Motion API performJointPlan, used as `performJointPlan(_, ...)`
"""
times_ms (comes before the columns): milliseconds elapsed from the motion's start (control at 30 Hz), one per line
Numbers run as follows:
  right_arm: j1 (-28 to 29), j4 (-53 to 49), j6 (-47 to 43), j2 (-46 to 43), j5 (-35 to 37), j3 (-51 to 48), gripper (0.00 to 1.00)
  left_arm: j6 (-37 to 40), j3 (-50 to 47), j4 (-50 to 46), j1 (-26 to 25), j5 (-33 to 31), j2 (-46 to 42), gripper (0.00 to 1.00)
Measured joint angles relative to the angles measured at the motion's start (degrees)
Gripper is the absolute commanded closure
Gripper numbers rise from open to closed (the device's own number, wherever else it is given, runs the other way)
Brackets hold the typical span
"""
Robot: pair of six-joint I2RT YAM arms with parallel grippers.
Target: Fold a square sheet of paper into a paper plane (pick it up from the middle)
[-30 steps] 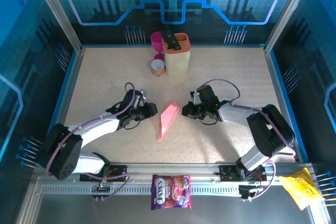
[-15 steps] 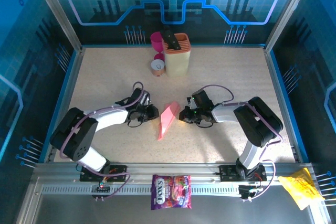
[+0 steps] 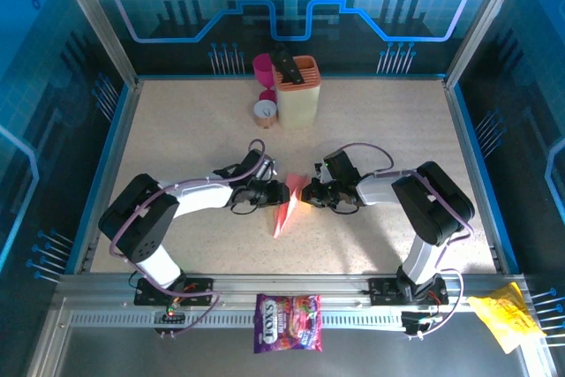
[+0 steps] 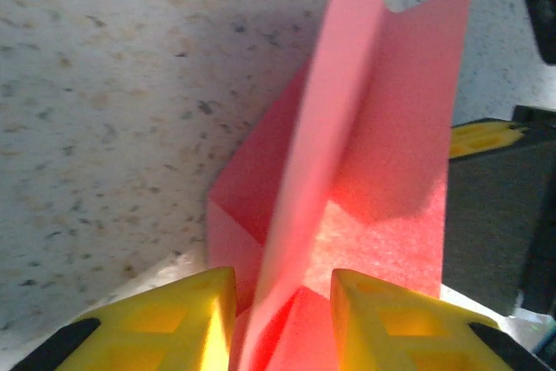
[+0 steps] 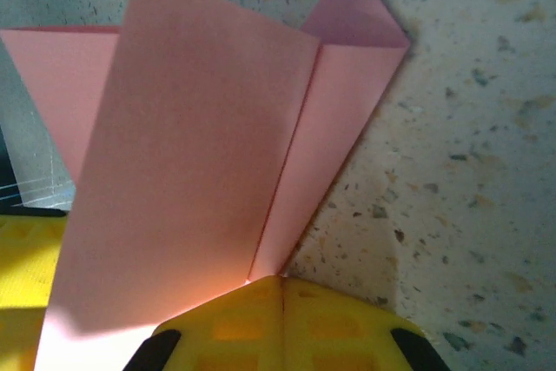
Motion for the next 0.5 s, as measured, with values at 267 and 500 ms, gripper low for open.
performJointPlan(267,-0.35,2.21,1.05,0.72,-1.49,-0.52,1.0,-1.51,0.0,3.41,-2.19,0.42,-0.02,0.68)
performJointPlan(500,-0.79,4.13,1.92,1.25,-2.84,-0.98,1.0,-1.77,0.0,4.66,-3.5,0.35,-0.02,0.72)
